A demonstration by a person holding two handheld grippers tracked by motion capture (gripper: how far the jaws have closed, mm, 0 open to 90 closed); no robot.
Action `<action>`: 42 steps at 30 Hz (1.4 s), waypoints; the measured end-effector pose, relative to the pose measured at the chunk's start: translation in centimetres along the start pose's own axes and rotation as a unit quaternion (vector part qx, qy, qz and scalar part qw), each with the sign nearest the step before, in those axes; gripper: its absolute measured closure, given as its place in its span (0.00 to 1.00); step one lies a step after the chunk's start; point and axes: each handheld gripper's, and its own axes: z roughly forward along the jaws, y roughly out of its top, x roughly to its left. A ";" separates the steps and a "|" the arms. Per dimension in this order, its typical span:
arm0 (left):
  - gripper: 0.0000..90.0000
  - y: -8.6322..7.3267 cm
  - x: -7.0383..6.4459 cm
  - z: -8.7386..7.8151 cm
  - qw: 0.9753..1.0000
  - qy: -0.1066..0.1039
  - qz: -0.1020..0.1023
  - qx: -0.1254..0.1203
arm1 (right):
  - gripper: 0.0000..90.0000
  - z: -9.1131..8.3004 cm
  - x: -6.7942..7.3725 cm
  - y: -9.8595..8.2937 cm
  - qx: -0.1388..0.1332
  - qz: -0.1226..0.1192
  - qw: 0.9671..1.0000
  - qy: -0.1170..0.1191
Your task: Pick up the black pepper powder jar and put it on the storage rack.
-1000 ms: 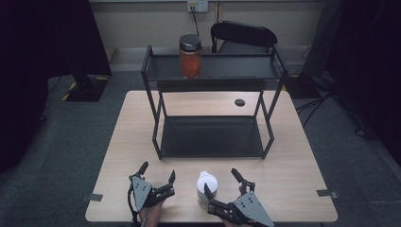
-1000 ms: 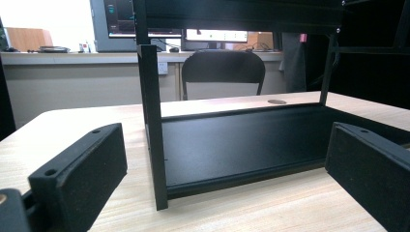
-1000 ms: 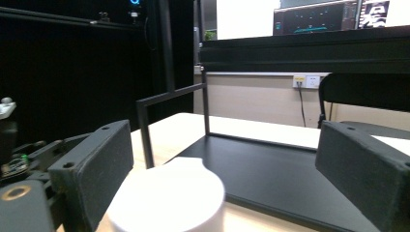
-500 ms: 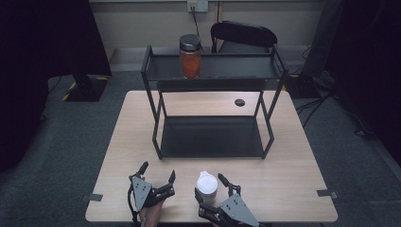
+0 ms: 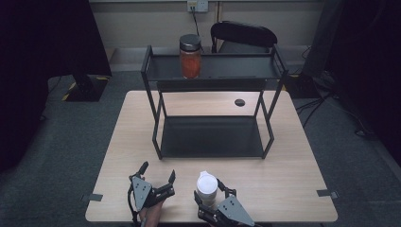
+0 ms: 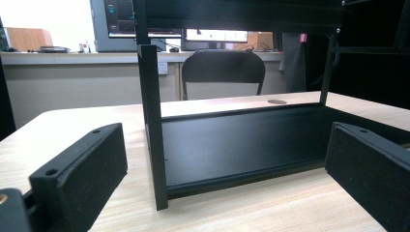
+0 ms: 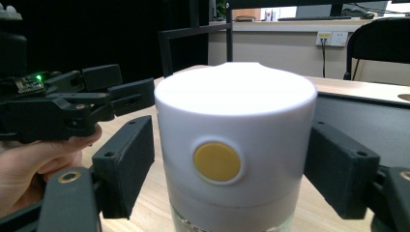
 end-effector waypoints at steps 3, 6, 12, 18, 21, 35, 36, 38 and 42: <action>0.00 0.0 0.0 0.0 1.000 0.000 0.000 0.000 | 0.28 0.1 -0.1 0.0 0.005 0.002 1.000 -0.001; 0.00 0.0 0.0 0.0 1.000 0.000 0.000 0.000 | 0.30 0.2 -0.1 0.1 0.011 0.003 1.000 -0.001; 0.00 0.0 0.0 0.0 1.000 0.000 0.000 0.000 | 0.32 0.5 -0.1 0.2 0.018 0.007 1.000 -0.002; 0.00 0.0 0.0 0.0 1.000 0.000 0.000 0.000 | 0.33 0.4 0.1 0.3 0.020 0.003 1.000 -0.008; 0.00 0.0 0.0 0.0 1.000 0.000 0.000 0.000 | 0.33 0.4 0.2 0.4 0.021 0.003 1.000 -0.010; 0.00 0.0 0.0 0.0 1.000 0.000 0.000 0.000 | 0.34 -0.2 0.0 1.2 -0.001 0.003 1.000 -0.015; 0.00 0.0 0.0 0.0 1.000 0.000 0.000 0.000 | 0.34 -0.3 0.0 1.4 -0.003 0.003 1.000 -0.015; 0.00 0.0 0.0 0.0 1.000 0.000 0.000 0.000 | 0.34 -0.3 0.0 1.6 -0.006 0.003 1.000 -0.016; 0.00 0.0 0.0 0.0 1.000 0.000 0.000 0.000 | 0.34 -0.4 -0.2 2.1 -0.012 0.001 1.000 -0.019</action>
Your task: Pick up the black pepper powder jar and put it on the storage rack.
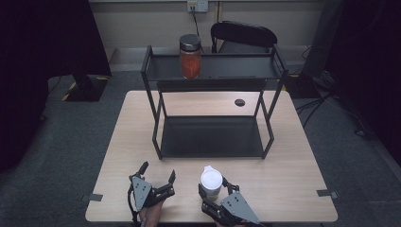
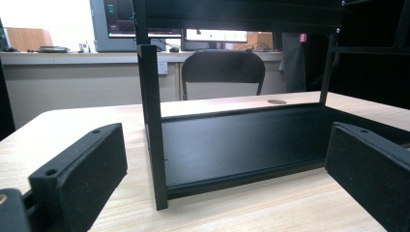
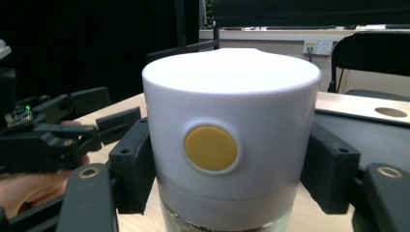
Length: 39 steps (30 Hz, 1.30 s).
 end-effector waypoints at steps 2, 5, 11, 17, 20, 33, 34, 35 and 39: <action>0.00 0.0 0.0 0.0 1.000 0.000 0.000 0.000 | 0.34 0.0 -0.2 0.3 -0.003 0.001 1.000 0.000; 0.00 0.0 0.0 0.0 1.000 0.000 0.000 0.000 | 0.34 0.0 -0.3 0.7 -0.006 0.000 1.000 -0.004; 0.00 0.0 0.0 0.0 1.000 0.000 0.000 0.000 | 0.34 0.0 -0.6 1.6 -0.014 0.000 1.000 -0.009; 0.00 0.0 0.0 0.0 1.000 0.000 0.000 0.000 | 0.34 0.2 -0.9 2.8 -0.026 -0.014 1.000 -0.009; 0.00 0.0 0.0 0.0 1.000 0.000 0.000 0.000 | 0.34 0.3 -1.1 3.7 -0.032 -0.018 0.999 -0.008; 0.00 0.0 0.0 0.0 1.000 0.000 0.000 0.000 | 0.34 1.4 -1.2 6.5 -0.042 -0.029 0.999 -0.011; 0.00 0.0 0.0 0.0 1.000 0.000 0.000 0.000 | 0.34 1.4 -1.2 6.6 -0.044 -0.031 0.998 -0.011; 0.00 0.0 0.0 0.0 1.000 0.000 0.000 0.000 | 0.34 1.4 -1.2 6.6 -0.044 -0.031 0.998 -0.011; 0.00 0.0 0.0 0.0 1.000 0.000 0.000 0.000 | 0.34 1.5 -1.5 7.4 -0.054 -0.038 0.998 -0.014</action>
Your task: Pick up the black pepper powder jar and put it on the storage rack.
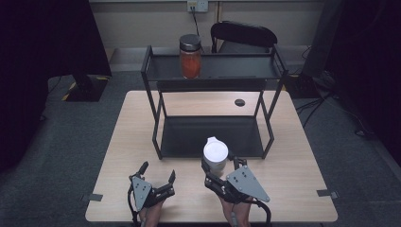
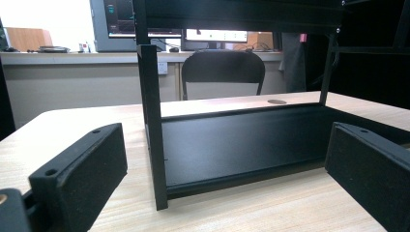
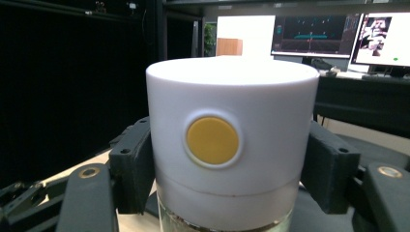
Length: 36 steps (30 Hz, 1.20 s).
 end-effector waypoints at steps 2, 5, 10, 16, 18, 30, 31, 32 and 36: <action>0.00 0.0 0.0 0.0 1.000 0.000 0.000 0.000 | 0.34 0.1 -0.2 0.4 -0.005 0.000 1.000 -0.002; 0.00 0.0 0.0 0.0 1.000 0.000 0.000 0.000 | 0.34 0.3 -0.5 0.9 -0.011 0.000 1.000 -0.006; 0.00 0.0 0.0 0.0 1.000 0.000 0.000 0.000 | 0.34 0.7 -1.2 2.3 -0.023 -0.007 1.000 -0.013; 0.01 0.0 0.0 0.0 1.000 0.000 0.000 0.000 | 0.34 1.4 -2.0 3.6 -0.029 -0.010 0.999 -0.019; 0.01 0.0 0.0 0.0 1.000 0.000 0.000 0.000 | 0.34 1.7 -2.3 4.0 -0.031 -0.010 0.999 -0.020; 0.01 0.0 0.0 0.0 1.000 0.001 0.000 0.000 | 0.34 4.2 -3.6 6.6 -0.041 -0.011 0.999 -0.026; 0.01 0.0 0.0 0.0 1.000 0.001 0.000 0.000 | 0.34 4.5 -3.7 6.8 -0.041 -0.010 0.999 -0.027; 0.01 0.0 0.0 0.0 1.000 0.001 0.000 0.000 | 0.34 4.8 -3.9 7.1 -0.042 -0.010 0.999 -0.027; 0.01 0.0 0.0 0.0 1.000 0.001 0.000 0.000 | 0.34 6.0 -4.4 8.2 -0.045 -0.011 0.998 -0.032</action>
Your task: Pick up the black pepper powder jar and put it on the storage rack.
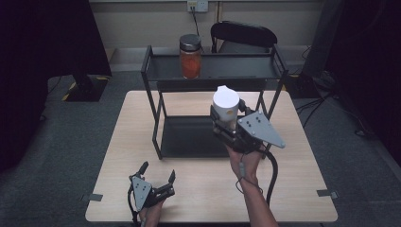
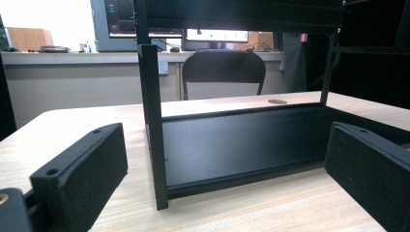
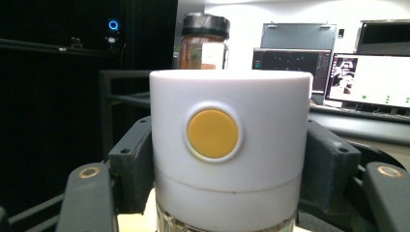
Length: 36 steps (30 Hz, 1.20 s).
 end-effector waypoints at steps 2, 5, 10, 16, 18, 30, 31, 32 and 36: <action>0.01 0.0 0.0 0.0 1.000 0.000 0.000 0.000 | 0.34 0.6 -0.2 0.5 -0.004 0.000 1.000 -0.002; 0.01 0.0 0.0 0.0 1.000 0.000 0.000 0.000 | 0.34 1.5 -0.4 1.5 -0.008 -0.001 1.000 -0.007; 0.01 0.0 0.0 0.0 1.000 0.000 0.000 0.000 | 0.34 2.8 -0.8 3.0 -0.011 -0.003 1.000 -0.013; 0.01 0.0 0.0 0.0 1.000 0.000 0.000 0.000 | 0.34 4.5 -1.2 4.5 -0.015 -0.001 1.000 -0.021; 0.01 0.0 0.0 0.0 1.000 0.000 0.000 0.000 | 0.34 5.1 -1.1 5.1 -0.016 -0.010 1.000 -0.025; 0.01 0.0 -0.1 0.0 1.000 0.002 0.001 0.000 | 0.34 8.3 -1.6 7.6 -0.017 -0.001 0.999 -0.038; 0.01 0.0 -0.1 0.0 1.000 0.002 0.001 0.000 | 0.34 8.7 -1.8 7.7 -0.015 0.001 0.999 -0.038; 0.01 0.0 -0.1 0.0 1.000 0.002 0.000 0.000 | 0.34 9.0 -1.7 7.9 -0.012 0.001 0.999 -0.042; 0.01 0.0 -0.1 0.0 1.000 0.002 0.001 0.000 | 0.34 10.2 -2.1 8.2 -0.009 -0.010 0.999 -0.045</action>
